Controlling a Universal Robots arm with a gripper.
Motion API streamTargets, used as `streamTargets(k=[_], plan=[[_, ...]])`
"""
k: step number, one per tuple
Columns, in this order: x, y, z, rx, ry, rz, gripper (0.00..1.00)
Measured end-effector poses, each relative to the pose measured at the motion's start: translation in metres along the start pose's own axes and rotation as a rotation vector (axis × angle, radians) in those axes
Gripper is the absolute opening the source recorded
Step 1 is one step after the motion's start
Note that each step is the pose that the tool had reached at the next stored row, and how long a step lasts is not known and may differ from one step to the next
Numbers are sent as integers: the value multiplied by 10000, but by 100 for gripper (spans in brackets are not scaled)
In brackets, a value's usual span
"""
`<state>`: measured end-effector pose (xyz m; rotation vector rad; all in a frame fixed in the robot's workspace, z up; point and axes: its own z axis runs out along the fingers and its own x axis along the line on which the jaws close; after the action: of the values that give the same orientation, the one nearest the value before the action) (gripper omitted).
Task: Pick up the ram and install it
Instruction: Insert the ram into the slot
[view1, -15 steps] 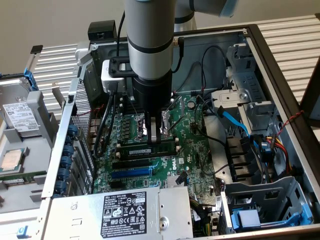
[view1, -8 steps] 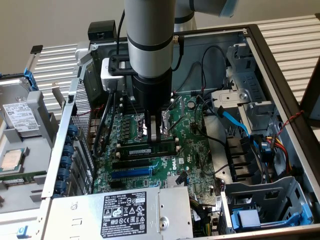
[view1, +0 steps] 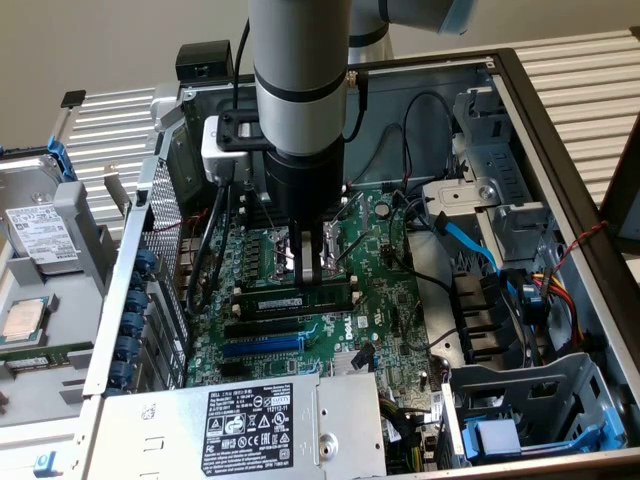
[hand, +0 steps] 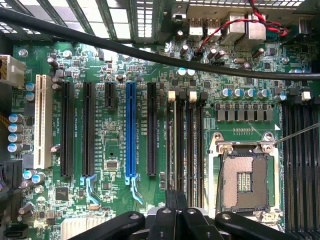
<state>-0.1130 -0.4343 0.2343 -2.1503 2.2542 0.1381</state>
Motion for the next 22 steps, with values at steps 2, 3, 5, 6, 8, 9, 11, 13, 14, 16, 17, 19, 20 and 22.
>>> streamTargets(k=[2, 3, 5, 6, 8, 9, 11, 13, 14, 16, 17, 19, 20, 22], plan=[[0, 0, 0, 0, 0, 0, 11], [0, 0, 0, 0, 0, 0, 11], [0, 0, 0, 0, 0, 0, 18], [0, 0, 0, 0, 0, 0, 24], [0, 0, 0, 0, 0, 0, 31], [0, 0, 0, 0, 0, 0, 31], [0, 0, 1, 0, 1, 0, 31], [2, -1, 22, -1, 2, 0, 31], [3, -2, 36, 1, 2, -1, 31], [6, -4, 70, 6, 1, -1, 31], [7, -5, 84, 7, 0, -2, 31], [7, -4, 93, 7, 1, 0, 31], [8, -4, 94, 6, 2, 0, 31], [8, -5, 101, 8, -1, -1, 31]])
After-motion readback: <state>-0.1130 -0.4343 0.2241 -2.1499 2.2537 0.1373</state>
